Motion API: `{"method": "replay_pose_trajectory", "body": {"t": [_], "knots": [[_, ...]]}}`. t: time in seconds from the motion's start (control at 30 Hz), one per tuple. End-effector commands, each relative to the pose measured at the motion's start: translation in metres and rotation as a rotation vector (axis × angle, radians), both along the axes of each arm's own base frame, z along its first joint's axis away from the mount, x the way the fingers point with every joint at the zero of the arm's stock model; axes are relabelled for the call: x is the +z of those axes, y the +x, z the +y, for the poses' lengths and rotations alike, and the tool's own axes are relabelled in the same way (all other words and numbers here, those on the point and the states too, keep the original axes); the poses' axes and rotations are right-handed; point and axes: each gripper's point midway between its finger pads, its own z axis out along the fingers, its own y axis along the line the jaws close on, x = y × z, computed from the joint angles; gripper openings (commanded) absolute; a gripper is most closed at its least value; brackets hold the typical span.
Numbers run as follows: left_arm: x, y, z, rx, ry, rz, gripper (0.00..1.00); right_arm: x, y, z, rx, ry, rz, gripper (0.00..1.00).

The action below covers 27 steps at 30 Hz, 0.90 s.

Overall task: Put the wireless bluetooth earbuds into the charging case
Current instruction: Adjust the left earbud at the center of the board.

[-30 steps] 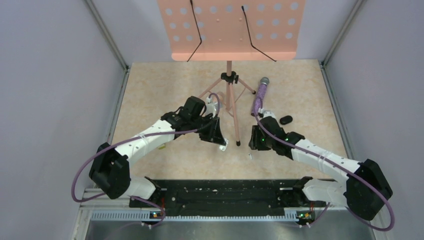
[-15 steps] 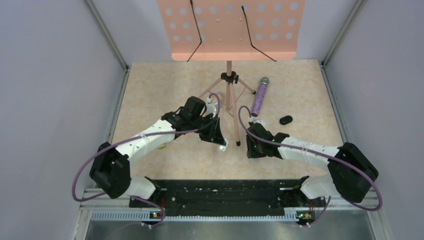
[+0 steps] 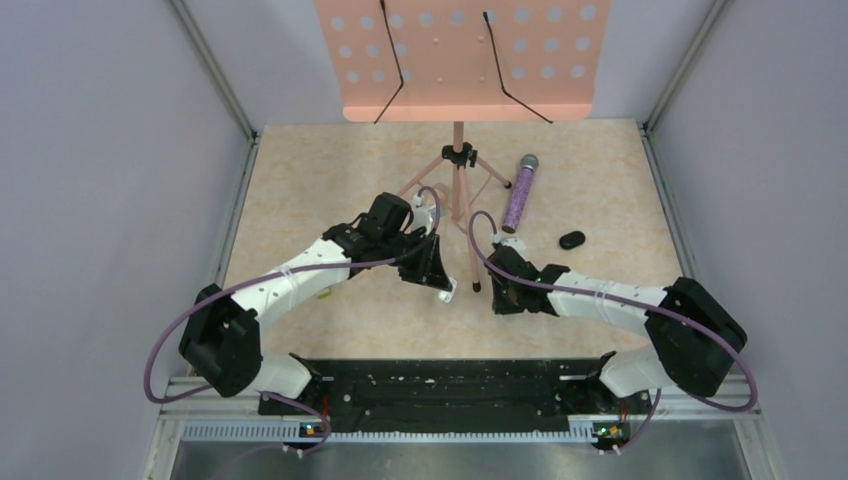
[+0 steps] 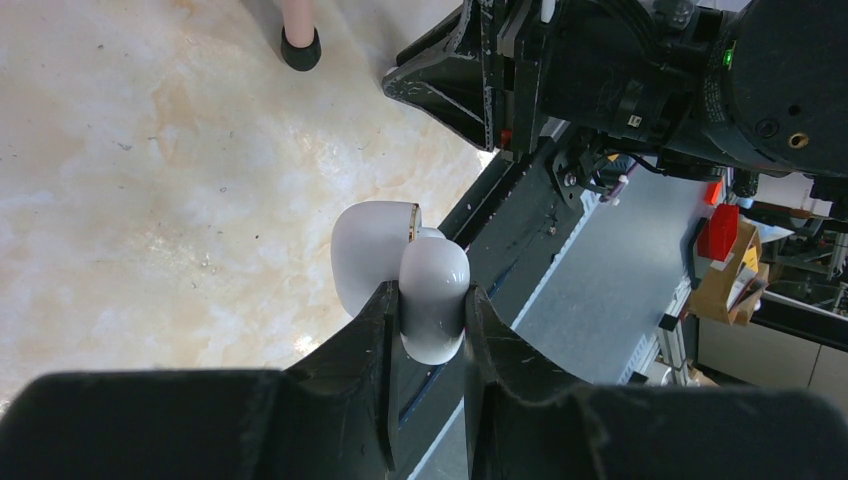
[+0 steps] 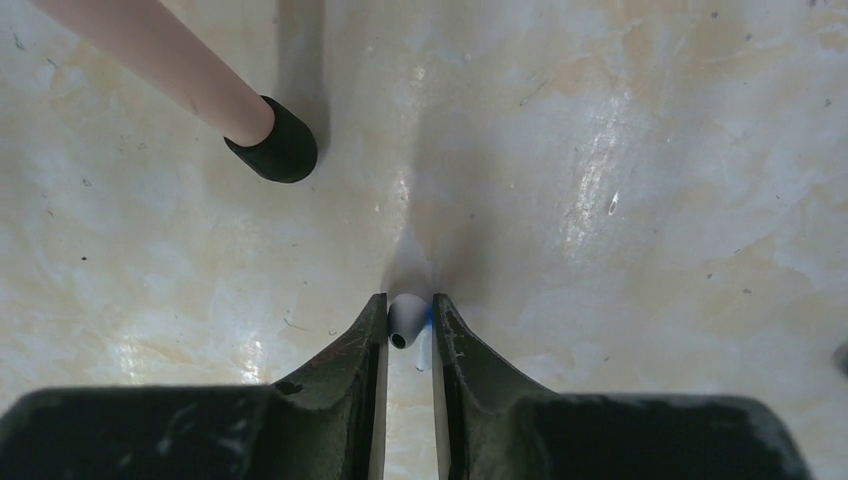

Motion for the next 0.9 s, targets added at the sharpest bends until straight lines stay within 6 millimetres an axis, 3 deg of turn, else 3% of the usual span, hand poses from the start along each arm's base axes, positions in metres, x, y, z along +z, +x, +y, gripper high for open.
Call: {"method": "replay_pose_trajectory", "body": {"t": [0.0,0.1,0.3,0.6,0.77,0.87], "knots": [[0.016,0.004,-0.005,-0.006,-0.045,-0.040,0.00,-0.002,-0.001,0.004,-0.001,-0.011,0.010,0.10],[0.016,0.004,-0.005,-0.006,-0.045,-0.041,0.00,0.007,0.000,0.007,-0.004,0.013,-0.002,0.00],[0.018,0.004,-0.004,-0.010,-0.042,-0.047,0.00,0.035,0.010,0.011,-0.011,0.110,-0.045,0.00],[0.018,0.006,-0.004,-0.014,-0.036,-0.053,0.00,0.099,0.037,-0.003,0.006,0.544,-0.153,0.00],[0.019,0.006,-0.004,-0.017,-0.035,-0.056,0.00,0.107,0.041,-0.007,0.068,0.722,-0.177,0.00],[0.019,0.005,-0.003,-0.016,-0.032,-0.057,0.00,0.101,0.033,-0.008,0.095,0.810,-0.157,0.00]]}}
